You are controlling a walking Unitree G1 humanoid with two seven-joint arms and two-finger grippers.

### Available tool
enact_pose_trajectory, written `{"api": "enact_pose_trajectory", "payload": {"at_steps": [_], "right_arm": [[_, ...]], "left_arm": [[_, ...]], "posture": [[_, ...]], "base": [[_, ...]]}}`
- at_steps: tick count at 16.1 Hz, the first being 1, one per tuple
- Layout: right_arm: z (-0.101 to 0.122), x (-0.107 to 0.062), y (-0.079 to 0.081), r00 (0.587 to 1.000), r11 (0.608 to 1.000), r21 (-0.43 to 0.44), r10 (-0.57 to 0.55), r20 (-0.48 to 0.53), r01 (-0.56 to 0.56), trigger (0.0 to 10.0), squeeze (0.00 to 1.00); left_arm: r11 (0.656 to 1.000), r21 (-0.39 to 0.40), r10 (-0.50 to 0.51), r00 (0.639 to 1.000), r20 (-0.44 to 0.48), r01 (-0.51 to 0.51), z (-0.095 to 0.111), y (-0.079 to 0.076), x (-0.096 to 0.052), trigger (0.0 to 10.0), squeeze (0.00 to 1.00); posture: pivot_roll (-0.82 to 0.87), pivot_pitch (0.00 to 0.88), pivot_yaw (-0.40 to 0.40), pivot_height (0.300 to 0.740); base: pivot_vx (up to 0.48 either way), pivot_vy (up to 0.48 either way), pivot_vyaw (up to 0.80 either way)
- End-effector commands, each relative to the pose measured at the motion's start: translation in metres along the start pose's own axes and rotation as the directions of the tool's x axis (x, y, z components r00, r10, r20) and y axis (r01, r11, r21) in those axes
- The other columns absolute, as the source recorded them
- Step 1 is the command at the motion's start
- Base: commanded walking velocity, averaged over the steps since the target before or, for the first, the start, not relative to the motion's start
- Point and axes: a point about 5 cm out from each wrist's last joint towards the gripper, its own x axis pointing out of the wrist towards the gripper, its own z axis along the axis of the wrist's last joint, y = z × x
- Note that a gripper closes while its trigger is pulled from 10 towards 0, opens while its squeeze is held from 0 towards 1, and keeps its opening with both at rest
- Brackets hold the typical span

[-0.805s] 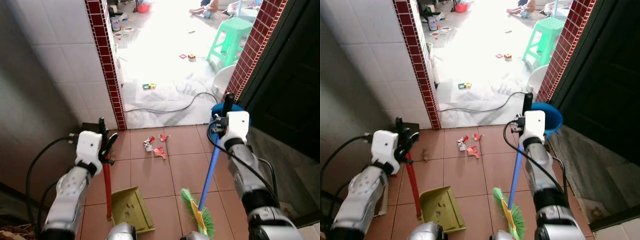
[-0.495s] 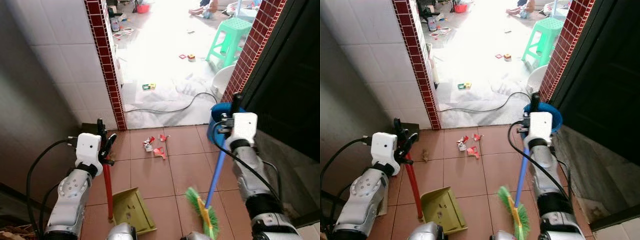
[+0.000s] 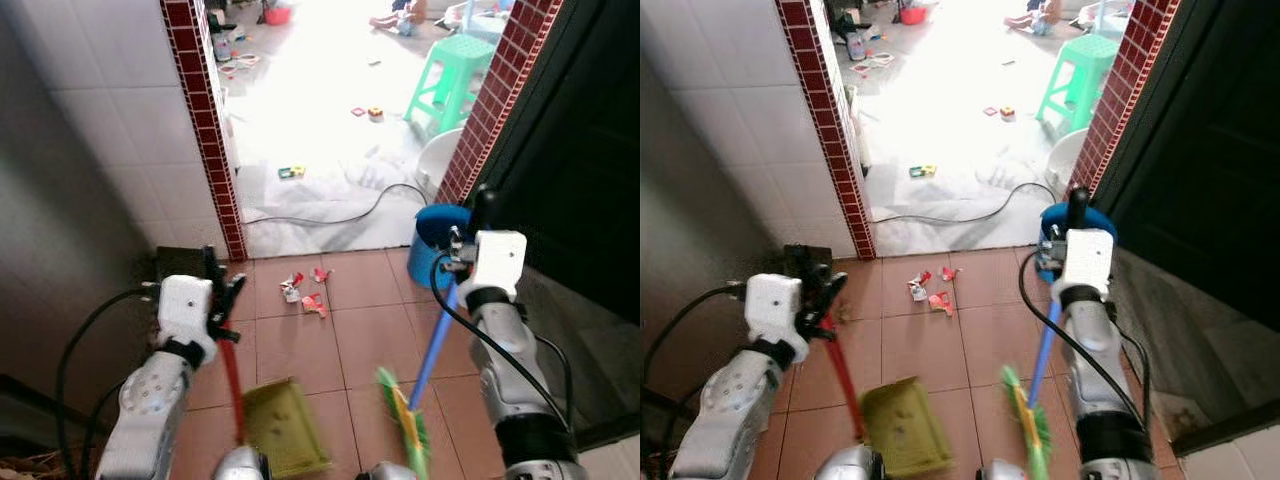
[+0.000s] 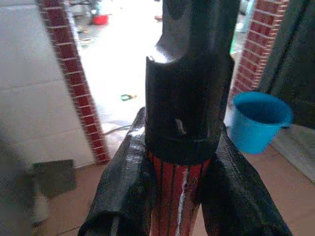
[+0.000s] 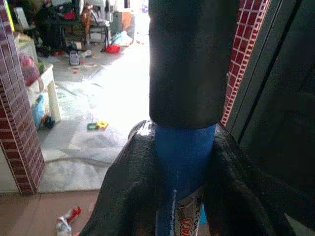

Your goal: Sweep floor

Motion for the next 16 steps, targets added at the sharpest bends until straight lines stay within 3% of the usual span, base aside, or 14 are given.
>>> {"api": "enact_pose_trajectory", "payload": {"at_steps": [1,6,9,13,15,16], "right_arm": [[0.023,0.004,-0.001,0.997,1.0,0.019,-0.017,0.078,0.015,10.0,0.0],[0.018,-0.014,0.006,0.995,0.997,-0.019,0.076,0.058,-0.074,10.0,0.0],[0.016,-0.016,0.0,0.996,0.996,-0.035,0.087,0.031,-0.086,10.0,0.0],[0.026,-0.002,0.005,0.992,0.994,-0.05,0.105,0.072,-0.102,10.0,0.0],[0.034,0.002,0.014,0.979,0.981,-0.12,0.167,0.113,-0.153,10.0,0.0],[0.037,0.004,0.017,0.977,0.982,-0.107,0.172,0.125,-0.159,10.0,0.0]], "left_arm": [[1.0,0.008,0.009,0.999,0.038,-0.009,0.012,-0.001,-0.002,10.0,0.0],[0.999,0.031,0.013,0.999,0.044,-0.015,0.019,0.002,-0.011,10.0,0.0],[0.998,0.006,0.058,0.998,0.033,-0.059,0.015,0.007,-0.016,10.0,0.0],[0.995,-0.027,0.095,0.993,0.077,-0.093,0.022,0.01,-0.003,10.0,0.0],[0.99,-0.08,0.127,0.988,0.091,-0.119,0.027,0.011,0.003,10.0,0.0],[0.991,-0.066,0.123,0.988,0.097,-0.117,0.029,0.011,0.005,10.0,0.0]], "posture": [[-0.06,0.034,-0.009,0.74],[-0.07,0.1,-0.007,0.74],[-0.07,0.092,-0.025,0.74],[-0.07,0.072,-0.001,0.74],[-0.07,0.073,-0.001,0.74],[-0.07,0.08,-0.004,0.74]], "base": [[0.0,0.0,0.0],[0.0,0.0,0.0],[0.0,0.0,0.0],[0.0,0.0,0.0],[0.156,0.0,0.69],[0.304,0.0,0.74]]}}
